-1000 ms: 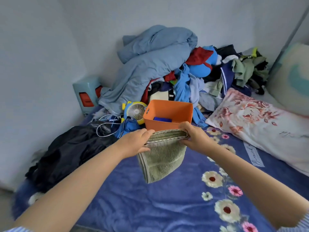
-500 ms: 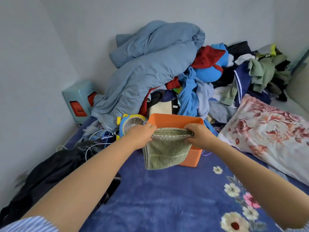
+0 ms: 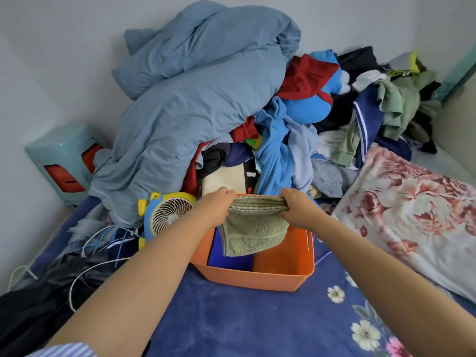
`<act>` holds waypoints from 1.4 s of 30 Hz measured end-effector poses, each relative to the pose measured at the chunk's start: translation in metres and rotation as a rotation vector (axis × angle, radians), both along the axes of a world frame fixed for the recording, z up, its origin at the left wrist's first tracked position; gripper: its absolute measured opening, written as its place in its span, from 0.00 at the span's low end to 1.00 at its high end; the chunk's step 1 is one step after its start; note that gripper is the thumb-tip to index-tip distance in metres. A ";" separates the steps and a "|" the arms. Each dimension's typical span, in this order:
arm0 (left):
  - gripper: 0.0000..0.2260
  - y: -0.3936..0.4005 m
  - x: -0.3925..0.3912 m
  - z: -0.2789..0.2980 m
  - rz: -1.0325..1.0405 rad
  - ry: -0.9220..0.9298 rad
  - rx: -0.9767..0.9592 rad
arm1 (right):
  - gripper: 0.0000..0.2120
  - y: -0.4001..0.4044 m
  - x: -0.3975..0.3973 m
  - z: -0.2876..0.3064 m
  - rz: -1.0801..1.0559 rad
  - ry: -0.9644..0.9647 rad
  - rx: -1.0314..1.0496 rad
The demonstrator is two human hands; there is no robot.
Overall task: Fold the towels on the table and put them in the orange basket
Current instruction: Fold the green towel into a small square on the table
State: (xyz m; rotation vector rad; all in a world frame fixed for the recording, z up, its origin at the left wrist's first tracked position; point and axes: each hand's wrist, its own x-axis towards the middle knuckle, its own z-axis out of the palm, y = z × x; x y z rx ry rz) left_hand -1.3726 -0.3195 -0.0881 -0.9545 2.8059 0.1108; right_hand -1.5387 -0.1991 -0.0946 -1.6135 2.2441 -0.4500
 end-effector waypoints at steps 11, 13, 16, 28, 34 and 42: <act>0.08 -0.096 -0.088 -0.141 -0.085 -0.079 0.263 | 0.06 -0.081 -0.068 -0.128 -0.060 0.032 0.268; 0.07 -0.101 -0.104 -0.161 -0.107 -0.076 0.285 | 0.05 -0.088 -0.079 -0.148 -0.150 0.064 0.286; 0.07 -0.106 -0.125 -0.182 -0.091 0.052 0.261 | 0.09 -0.095 -0.092 -0.171 -0.284 0.141 0.210; 0.12 -0.037 -0.100 -0.320 -0.445 -0.600 0.496 | 0.17 -0.054 -0.048 -0.293 0.251 0.251 1.145; 0.16 -0.041 -0.114 -0.343 0.142 -0.210 0.512 | 0.20 -0.064 -0.052 -0.322 -0.031 0.047 0.965; 0.20 -0.041 -0.123 -0.369 0.140 -0.196 0.502 | 0.32 -0.051 -0.027 -0.366 -0.032 0.119 0.953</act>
